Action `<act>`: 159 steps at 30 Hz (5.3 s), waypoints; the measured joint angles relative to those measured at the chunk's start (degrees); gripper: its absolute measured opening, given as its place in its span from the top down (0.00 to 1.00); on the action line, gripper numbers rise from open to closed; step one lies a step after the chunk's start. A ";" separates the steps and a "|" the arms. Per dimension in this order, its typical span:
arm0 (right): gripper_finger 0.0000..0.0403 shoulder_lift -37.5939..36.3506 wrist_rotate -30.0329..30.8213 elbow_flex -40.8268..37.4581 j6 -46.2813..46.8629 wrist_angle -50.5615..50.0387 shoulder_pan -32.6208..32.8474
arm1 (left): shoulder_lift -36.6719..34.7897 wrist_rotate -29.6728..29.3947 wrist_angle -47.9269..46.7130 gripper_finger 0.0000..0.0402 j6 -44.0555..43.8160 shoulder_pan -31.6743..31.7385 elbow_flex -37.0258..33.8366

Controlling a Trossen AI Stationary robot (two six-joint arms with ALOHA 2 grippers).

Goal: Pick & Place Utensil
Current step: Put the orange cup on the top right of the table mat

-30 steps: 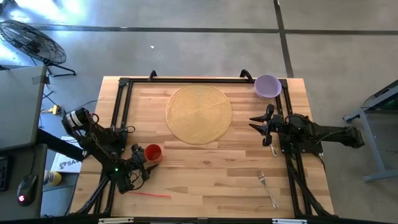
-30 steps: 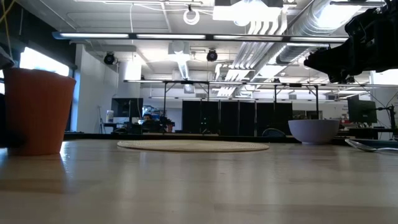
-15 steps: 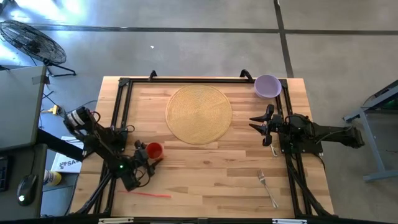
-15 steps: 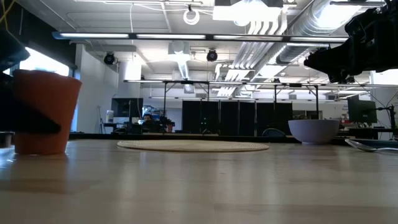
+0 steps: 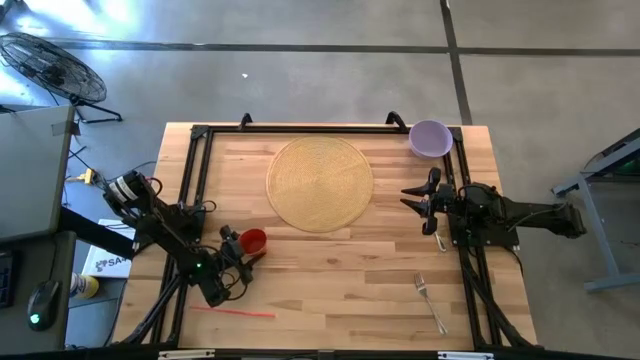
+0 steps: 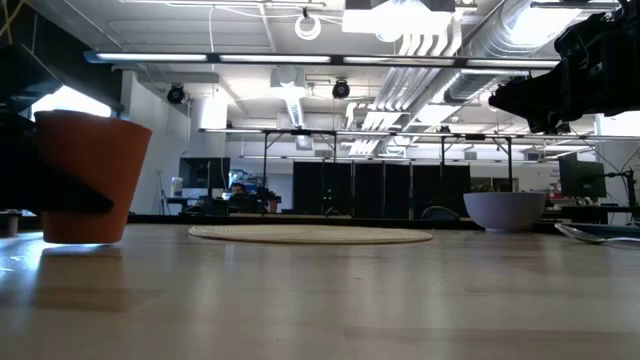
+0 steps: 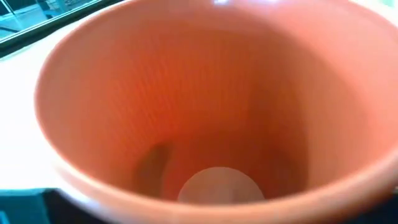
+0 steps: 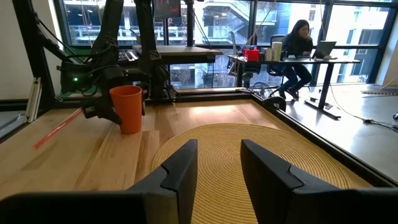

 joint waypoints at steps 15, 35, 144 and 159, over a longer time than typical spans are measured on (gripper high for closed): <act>0.71 0.00 0.00 0.00 0.00 0.00 0.00 | -10.97 9.15 4.79 0.26 21.30 11.91 0.02; 0.71 0.00 -0.01 0.00 0.00 -0.02 0.00 | -10.16 49.67 51.10 0.26 70.36 56.76 0.26; 0.71 0.07 -0.03 0.02 2.58 4.28 0.00 | -3.66 66.73 15.87 0.17 66.99 74.84 14.91; 0.70 5.14 11.57 0.00 11.55 12.64 0.76 | -21.63 64.36 18.32 0.30 67.50 64.45 4.28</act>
